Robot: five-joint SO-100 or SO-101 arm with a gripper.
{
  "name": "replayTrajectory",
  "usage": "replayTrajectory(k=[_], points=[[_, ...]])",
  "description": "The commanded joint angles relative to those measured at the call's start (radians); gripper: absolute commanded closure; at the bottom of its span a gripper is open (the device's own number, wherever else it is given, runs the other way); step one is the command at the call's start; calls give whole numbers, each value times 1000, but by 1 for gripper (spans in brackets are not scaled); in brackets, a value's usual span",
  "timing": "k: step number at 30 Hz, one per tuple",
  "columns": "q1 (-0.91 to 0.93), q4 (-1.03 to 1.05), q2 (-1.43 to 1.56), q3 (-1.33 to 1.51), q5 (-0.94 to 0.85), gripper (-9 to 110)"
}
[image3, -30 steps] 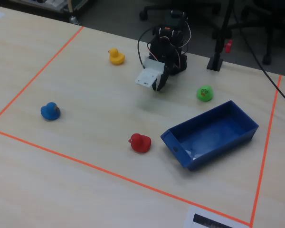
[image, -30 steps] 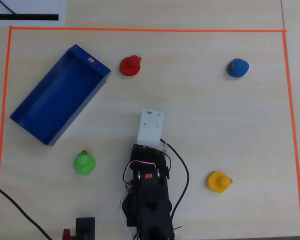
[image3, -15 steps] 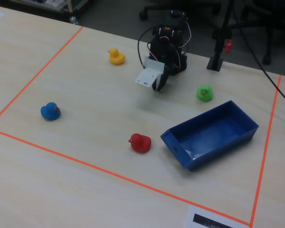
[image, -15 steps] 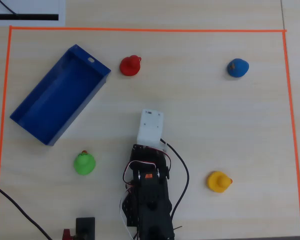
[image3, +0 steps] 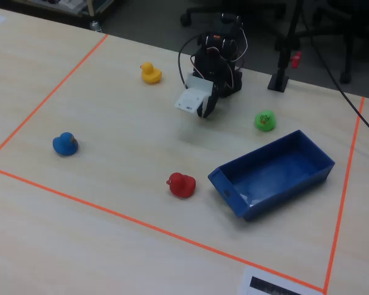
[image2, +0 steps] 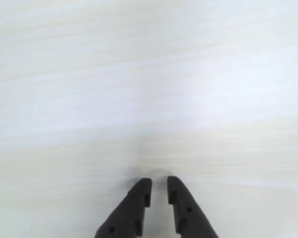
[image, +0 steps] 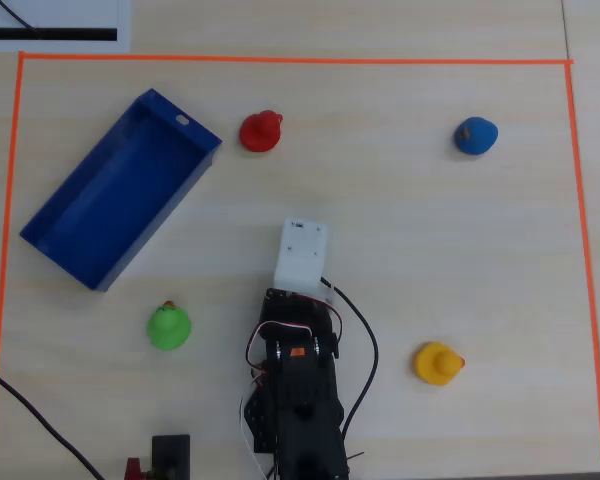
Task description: Grasp red duck and put it into box.
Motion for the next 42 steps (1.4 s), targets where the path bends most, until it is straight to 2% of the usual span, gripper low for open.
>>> replayTrajectory(k=[1, 15, 19, 24, 26, 27, 29, 31, 35, 39, 42], points=[[2, 23, -6, -6, 11, 101], [-28, 21, -6, -6, 11, 101], [14, 21, -6, -6, 11, 101], [25, 21, -6, -6, -15, 90], [25, 23, -6, -6, -34, 94], [25, 23, -6, -6, -34, 101], [23, 14, -6, -6, -34, 101], [55, -80, -29, -15, -18, 101], [158, -291, -431, -258, -58, 84], [187, -273, -816, -660, -35, 77], [160, -313, -1002, -842, 41, 69]])
